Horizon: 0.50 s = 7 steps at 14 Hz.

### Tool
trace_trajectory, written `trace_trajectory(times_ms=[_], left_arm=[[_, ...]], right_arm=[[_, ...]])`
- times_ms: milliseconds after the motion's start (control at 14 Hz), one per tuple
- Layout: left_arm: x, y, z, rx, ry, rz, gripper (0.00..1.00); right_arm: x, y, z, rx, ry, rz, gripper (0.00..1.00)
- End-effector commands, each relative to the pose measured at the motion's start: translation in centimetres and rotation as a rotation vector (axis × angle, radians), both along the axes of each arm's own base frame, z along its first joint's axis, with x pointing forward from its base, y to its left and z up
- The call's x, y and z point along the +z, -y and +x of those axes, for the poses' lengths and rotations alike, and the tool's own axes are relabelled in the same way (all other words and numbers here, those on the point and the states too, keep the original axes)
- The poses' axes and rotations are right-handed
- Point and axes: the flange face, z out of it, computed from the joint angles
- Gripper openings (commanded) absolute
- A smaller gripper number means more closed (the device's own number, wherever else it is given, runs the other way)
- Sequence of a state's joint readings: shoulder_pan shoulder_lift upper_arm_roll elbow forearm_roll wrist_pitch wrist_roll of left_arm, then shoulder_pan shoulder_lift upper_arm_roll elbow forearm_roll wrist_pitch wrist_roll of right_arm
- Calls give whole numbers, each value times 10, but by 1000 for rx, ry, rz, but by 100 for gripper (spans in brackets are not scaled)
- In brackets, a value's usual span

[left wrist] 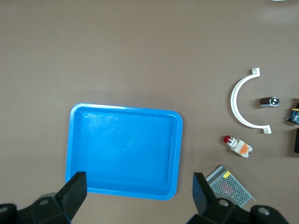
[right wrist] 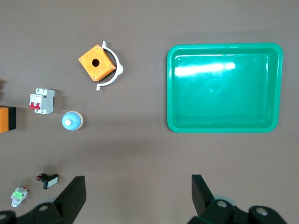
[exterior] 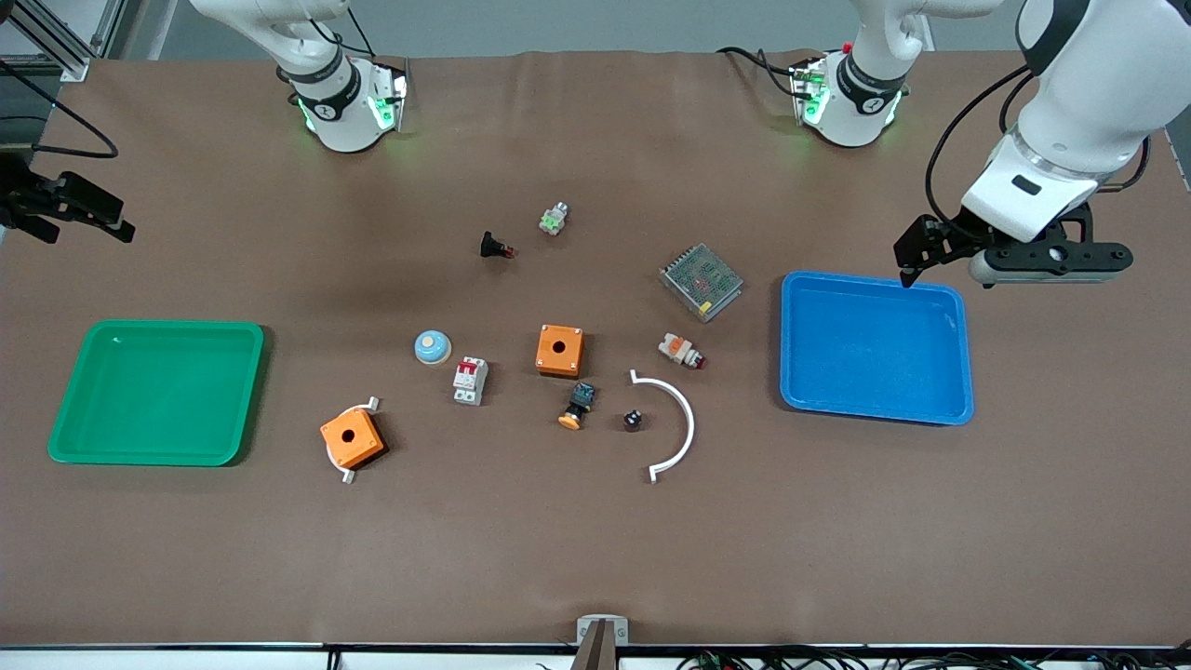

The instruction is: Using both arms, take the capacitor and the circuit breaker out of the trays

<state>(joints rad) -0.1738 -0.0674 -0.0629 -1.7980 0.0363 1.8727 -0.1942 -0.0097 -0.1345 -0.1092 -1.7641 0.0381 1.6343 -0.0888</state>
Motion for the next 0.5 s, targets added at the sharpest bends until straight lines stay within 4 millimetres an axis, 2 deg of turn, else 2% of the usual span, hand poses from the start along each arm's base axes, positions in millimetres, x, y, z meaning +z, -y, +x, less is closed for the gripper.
trace_trajectory(times_ms=[0,286,357,429], left_arm=[[25,2,12,-80,-30,1,100],[49,-11,11,-72,-17,9,100],[49,-19,12,-63,-21,12,100],[53,-18,13,-61,-12,11,100]], right_arm=[[7,-1,-11,9,7,1,100],[6,-6,-9,6,8,1,100],[6,-7,-9,5,11,1,100],[7,-9,-8,-2,15,0,100]])
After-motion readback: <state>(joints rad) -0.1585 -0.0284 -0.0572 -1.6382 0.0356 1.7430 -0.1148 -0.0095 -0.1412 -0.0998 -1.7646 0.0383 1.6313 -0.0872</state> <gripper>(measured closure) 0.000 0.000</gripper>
